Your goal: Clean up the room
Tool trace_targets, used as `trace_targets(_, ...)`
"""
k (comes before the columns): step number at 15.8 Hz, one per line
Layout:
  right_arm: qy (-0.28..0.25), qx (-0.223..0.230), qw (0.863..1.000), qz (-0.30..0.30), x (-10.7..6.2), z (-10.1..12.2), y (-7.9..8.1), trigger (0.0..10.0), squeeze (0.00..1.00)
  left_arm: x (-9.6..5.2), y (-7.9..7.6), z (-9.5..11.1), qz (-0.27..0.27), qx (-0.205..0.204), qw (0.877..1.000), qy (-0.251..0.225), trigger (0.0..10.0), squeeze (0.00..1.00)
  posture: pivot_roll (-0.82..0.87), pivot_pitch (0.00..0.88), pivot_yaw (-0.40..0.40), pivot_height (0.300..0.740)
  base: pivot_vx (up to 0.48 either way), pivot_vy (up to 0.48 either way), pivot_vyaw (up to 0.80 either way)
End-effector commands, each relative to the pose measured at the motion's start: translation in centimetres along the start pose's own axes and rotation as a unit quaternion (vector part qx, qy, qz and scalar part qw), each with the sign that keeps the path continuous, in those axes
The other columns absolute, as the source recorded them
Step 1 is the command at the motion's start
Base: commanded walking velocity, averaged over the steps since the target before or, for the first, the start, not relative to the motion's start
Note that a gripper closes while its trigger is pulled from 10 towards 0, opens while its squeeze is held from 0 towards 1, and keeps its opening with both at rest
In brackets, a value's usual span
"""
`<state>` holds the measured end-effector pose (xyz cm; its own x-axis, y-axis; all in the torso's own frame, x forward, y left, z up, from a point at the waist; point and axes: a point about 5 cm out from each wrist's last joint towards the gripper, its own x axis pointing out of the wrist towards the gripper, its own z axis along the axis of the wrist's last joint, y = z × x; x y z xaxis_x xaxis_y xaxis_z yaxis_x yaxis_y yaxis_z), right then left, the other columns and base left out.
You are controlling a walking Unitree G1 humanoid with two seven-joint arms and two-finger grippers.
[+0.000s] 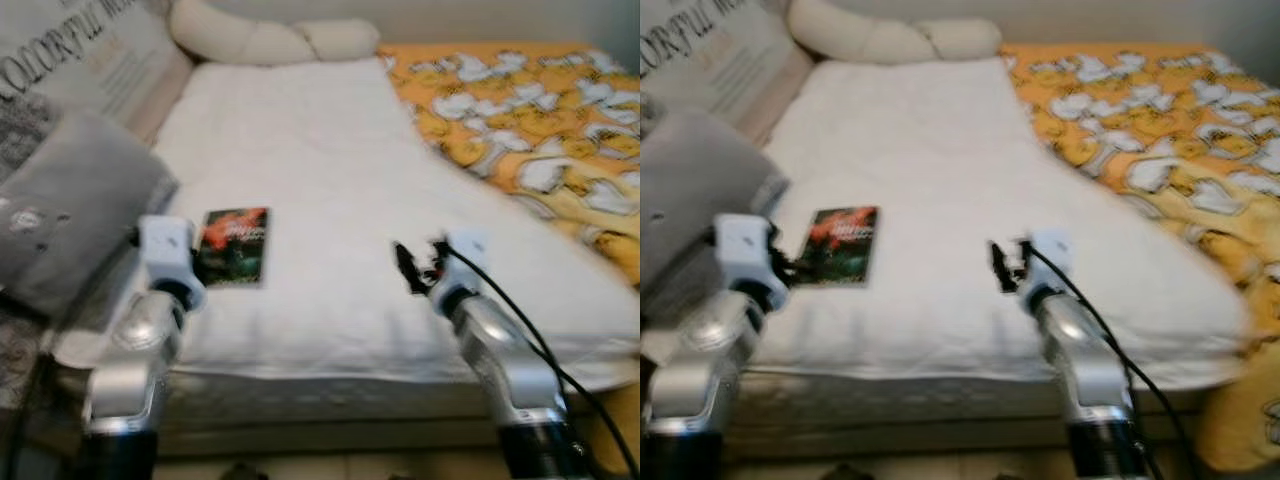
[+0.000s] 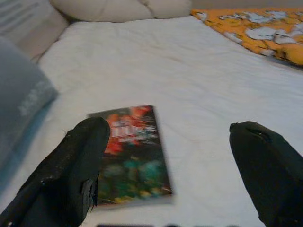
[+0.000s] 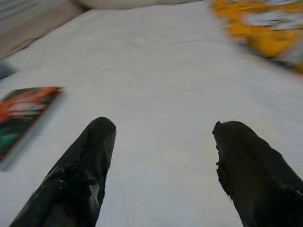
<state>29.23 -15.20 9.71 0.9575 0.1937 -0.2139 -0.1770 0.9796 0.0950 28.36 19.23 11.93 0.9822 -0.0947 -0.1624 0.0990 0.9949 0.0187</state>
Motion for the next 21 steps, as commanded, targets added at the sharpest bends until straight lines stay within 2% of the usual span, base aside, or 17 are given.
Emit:
trace_targets(1, -0.01, -0.002, 1.0, 0.014, 0.2, 0.3, 0.7, 10.0, 1.0, -0.2, 1.0, 0.3, 0.018, 0.011, 1.0, -0.006, 10.0, 1.0, -0.06, 0.0, 0.048, 0.74, 0.0, -0.334, 0.0)
trace_targets(5, -0.011, -0.011, 1.0, 0.01, -0.2, 0.1, -0.2, 10.0, 1.0, -0.6, 1.0, -0.1, 0.034, -0.006, 0.999, -0.007, 10.0, 1.0, -0.06, 0.0, 0.042, 0.74, 0.0, -0.36, 0.0)
trace_targets(8, -0.009, -0.01, 1.0, -0.003, -0.2, 0.0, -0.8, 10.0, 1.0, -0.7, 0.7, -0.3, 0.026, 0.005, 1.0, -0.005, 10.0, 1.0, -0.05, 0.0, 0.045, 0.74, 0.0, -0.385, 0.0)
trace_targets(13, -0.011, -0.017, 1.0, 0.0, 0.1, 0.3, -0.9, 10.0, 1.0, -0.4, 0.5, 0.0, 0.025, 0.002, 1.0, -0.009, 10.0, 1.0, -0.04, 0.0, 0.046, 0.74, 0.0, -0.383, 0.0)
trace_targets(14, -0.009, -0.031, 0.999, 0.002, 0.2, 0.4, -0.9, 10.0, 1.0, -0.4, 0.5, 0.1, 0.026, 0.003, 1.0, -0.01, 10.0, 1.0, -0.04, 0.0, 0.046, 0.74, 0.0, -0.386, 0.0)
trace_targets(21, -0.01, -0.037, 0.999, -0.015, 0.5, 0.7, -1.5, 10.0, 1.0, 0.0, 0.2, 0.5, 0.026, -0.002, 1.0, -0.018, 10.0, 1.0, -0.05, 0.0, 0.052, 0.74, 0.0, -0.384, 0.8)
